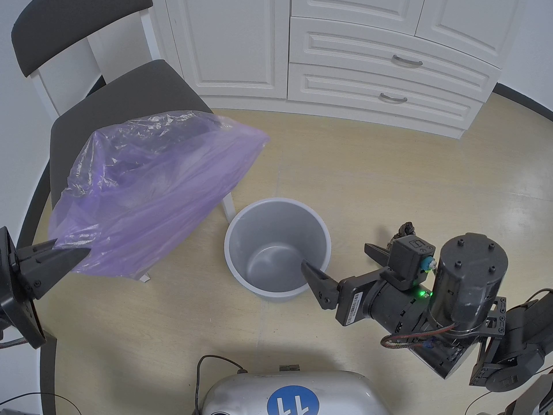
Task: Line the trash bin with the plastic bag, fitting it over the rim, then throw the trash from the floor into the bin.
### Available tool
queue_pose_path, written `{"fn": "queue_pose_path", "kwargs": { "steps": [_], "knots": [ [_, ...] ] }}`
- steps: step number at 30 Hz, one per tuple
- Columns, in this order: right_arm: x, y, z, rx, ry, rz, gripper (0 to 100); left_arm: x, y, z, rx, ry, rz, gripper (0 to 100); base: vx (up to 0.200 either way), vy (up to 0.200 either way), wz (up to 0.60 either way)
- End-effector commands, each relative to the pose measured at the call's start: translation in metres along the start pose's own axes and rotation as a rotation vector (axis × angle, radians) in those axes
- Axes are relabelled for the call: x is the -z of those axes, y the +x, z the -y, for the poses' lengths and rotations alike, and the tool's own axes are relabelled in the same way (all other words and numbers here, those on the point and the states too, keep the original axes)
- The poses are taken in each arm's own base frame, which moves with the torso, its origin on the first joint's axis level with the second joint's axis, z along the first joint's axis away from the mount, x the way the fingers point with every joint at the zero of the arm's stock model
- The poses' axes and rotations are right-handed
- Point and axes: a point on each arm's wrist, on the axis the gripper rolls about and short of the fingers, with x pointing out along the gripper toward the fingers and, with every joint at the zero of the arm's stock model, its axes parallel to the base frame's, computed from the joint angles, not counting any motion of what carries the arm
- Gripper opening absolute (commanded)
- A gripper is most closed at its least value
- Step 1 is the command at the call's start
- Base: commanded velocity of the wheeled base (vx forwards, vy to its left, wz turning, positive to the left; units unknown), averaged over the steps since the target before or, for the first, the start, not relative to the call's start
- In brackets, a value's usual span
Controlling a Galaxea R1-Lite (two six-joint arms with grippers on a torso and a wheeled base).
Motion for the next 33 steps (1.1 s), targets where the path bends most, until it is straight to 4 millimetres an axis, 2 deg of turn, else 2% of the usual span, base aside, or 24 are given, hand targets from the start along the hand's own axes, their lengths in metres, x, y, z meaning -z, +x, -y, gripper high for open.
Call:
{"fn": "queue_pose_path", "kwargs": {
  "steps": [1, 23, 29, 33],
  "knots": [
    [0.005, 0.003, 0.0, 0.004, -0.009, -0.015, 100, 0.0, -0.002, 0.001, 0.006, 0.002, 0.006, 0, 0.0, 0.0, 0.0],
    [0.003, 0.007, -0.001, 0.004, 0.022, 0.016, 100, -0.002, -0.016, 0.008, 0.088, 0.01, 0.055, 0, 0.0, 0.0, 0.0],
    [-0.006, 0.015, 0.0, 0.016, 0.063, 0.049, 100, 0.0, -0.02, 0.013, 0.151, 0.013, 0.065, 0, 0.0, 0.0, 0.0],
    [-0.002, 0.022, -0.001, 0.023, 0.078, 0.038, 100, 0.0, -0.021, 0.017, 0.194, 0.012, 0.065, 0, 0.0, 0.0, 0.0]
  ]
}}
